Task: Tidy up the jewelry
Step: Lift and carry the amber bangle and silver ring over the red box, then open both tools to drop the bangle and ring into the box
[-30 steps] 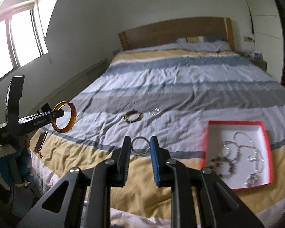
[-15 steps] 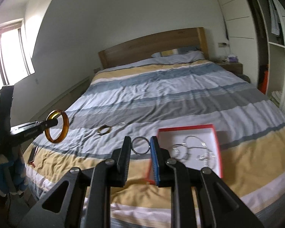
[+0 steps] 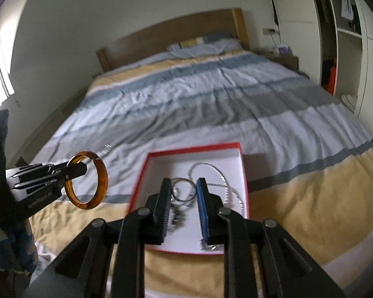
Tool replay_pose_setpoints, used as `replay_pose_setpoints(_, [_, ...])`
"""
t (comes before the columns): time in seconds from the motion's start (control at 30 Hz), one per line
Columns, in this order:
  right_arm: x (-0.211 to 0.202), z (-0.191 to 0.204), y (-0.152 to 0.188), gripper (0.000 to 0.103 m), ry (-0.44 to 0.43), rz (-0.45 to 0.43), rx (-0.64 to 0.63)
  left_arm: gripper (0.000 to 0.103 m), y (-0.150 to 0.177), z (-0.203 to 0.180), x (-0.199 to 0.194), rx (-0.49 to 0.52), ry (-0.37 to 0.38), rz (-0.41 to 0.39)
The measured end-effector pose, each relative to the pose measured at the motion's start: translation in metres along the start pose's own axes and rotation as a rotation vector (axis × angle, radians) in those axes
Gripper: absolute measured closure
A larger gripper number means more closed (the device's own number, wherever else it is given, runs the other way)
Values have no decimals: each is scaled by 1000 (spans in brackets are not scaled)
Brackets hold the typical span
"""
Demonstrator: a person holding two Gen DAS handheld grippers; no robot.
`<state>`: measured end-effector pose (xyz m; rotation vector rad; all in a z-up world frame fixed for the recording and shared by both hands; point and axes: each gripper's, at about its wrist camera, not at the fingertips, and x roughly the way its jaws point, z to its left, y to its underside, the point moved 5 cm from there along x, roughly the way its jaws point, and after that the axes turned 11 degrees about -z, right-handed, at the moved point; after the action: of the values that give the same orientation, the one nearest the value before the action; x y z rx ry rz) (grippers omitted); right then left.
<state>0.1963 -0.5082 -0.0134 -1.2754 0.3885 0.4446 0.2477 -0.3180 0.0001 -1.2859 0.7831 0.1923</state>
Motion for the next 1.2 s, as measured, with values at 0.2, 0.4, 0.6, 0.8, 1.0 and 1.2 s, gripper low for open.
replay_pose_setpoints(0.2, [59, -27, 11, 84, 37, 82, -16, 93, 7, -20, 69, 6, 39, 56])
replay_pose_setpoints(0.4, [104, -38, 13, 84, 54, 142, -54, 93, 16, -24, 122, -17, 42, 99])
replay_pose_setpoints(0.6, [139, -37, 15, 84, 59, 199, -100, 93, 23, -18, 152, -62, 46, 127])
replay_pose_setpoints(0.8, [160, -41, 17, 84, 97, 230, -112, 91, 23, -11, 166, -100, 43, 134])
replay_pose_setpoints(1.0, [166, -46, 21, 83, 130, 249, -111, 89, 22, -12, 170, -92, 33, 145])
replay_pose_setpoints(1.2, [158, -52, 17, 75, 172, 232, -93, 79, 20, -13, 163, -98, 60, 130])
